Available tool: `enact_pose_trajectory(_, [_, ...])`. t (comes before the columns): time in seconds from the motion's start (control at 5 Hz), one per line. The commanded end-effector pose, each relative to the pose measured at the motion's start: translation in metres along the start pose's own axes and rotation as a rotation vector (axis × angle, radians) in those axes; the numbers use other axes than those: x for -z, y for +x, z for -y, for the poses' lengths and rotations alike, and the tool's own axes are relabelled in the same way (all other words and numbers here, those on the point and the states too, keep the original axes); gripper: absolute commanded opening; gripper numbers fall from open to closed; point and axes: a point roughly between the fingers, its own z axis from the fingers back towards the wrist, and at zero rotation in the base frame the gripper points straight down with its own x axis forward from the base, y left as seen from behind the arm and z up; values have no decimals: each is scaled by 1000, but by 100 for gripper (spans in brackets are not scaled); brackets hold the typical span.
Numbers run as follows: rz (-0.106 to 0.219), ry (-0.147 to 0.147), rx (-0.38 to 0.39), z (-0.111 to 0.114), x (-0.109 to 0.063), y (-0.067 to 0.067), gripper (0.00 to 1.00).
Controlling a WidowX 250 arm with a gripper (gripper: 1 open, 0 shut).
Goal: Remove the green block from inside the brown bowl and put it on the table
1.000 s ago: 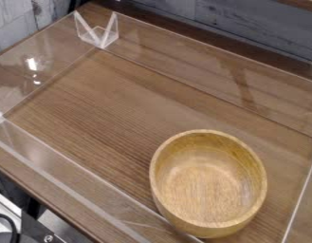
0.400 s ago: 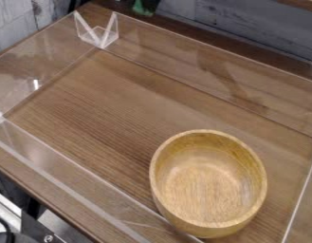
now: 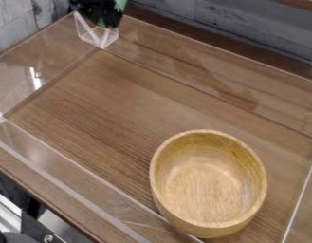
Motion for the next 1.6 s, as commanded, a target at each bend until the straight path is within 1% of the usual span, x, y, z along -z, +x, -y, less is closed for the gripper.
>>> enact_pose_trajectory(0.0, [29,-11,68,1,-10,-6,0])
enact_pose_trajectory(0.2, [10,-40,105,9,-13,-24,0])
enact_pose_trajectory(0.4, [-3,-63,141,20,-15,-35,0])
enact_pose_trajectory(0.6, [-22,-75,159,29,-11,-42,0])
enact_pose_trajectory(1.4, [-92,-91,163,46,3,-57,0])
